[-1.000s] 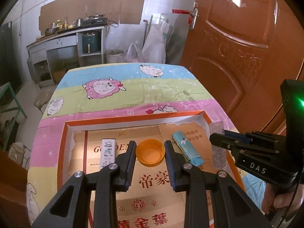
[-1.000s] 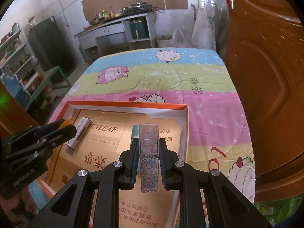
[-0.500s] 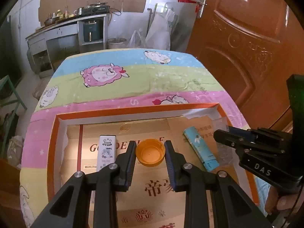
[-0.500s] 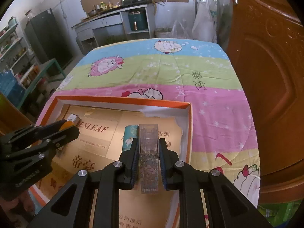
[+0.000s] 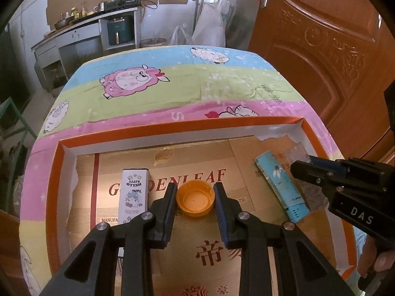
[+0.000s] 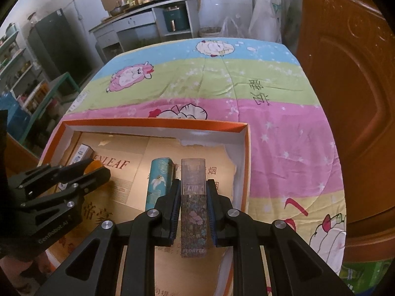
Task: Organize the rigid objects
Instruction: 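Lower the glittery tube beside the teal tube while the left tool releases the orange cap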
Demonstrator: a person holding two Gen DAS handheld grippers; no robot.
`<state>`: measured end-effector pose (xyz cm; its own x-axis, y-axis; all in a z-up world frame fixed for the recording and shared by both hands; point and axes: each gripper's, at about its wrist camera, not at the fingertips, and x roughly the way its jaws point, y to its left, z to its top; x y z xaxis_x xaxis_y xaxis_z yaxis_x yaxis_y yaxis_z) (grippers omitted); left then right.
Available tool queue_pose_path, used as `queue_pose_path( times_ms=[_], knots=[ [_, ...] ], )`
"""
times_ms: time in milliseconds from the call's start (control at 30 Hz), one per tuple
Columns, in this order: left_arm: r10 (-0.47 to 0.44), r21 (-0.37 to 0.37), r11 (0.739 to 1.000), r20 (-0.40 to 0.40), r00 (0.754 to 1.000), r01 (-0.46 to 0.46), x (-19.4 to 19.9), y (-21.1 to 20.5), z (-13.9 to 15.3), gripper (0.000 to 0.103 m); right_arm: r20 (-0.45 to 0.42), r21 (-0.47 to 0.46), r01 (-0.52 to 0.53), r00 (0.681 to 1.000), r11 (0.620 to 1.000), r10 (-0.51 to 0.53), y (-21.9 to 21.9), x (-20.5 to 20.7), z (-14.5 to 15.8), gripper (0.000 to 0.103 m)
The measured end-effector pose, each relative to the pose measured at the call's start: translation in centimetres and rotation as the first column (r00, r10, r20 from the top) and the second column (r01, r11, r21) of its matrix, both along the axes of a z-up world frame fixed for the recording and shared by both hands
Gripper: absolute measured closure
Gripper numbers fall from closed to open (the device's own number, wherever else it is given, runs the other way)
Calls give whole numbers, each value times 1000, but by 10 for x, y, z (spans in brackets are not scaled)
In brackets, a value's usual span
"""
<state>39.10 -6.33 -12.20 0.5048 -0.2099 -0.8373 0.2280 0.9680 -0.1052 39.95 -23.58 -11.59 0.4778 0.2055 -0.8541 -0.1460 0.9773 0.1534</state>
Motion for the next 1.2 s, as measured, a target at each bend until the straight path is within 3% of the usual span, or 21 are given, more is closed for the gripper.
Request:
queue_pose_path(
  times_ms=[367,533,733,1200],
  knots=[
    [-22,25,999,-5,1000,22,2,-5,0,72,-19,4,-6,1000,1000,6,4,1,-6,81],
    [-26,16,1000,-1,1000,26,1,-4,1,66,-16,-1,-9,1000,1000,9,4,0,-4,79],
    [-28,23,999,47,998,27,-5,-5,10,66,-5,11,-5,1000,1000,5,2,-2,-1,73],
    [-21,20,1000,100,995,19,-27,3,35,66,15,24,2,1000,1000,-2,1,-16,11,72]
  ],
)
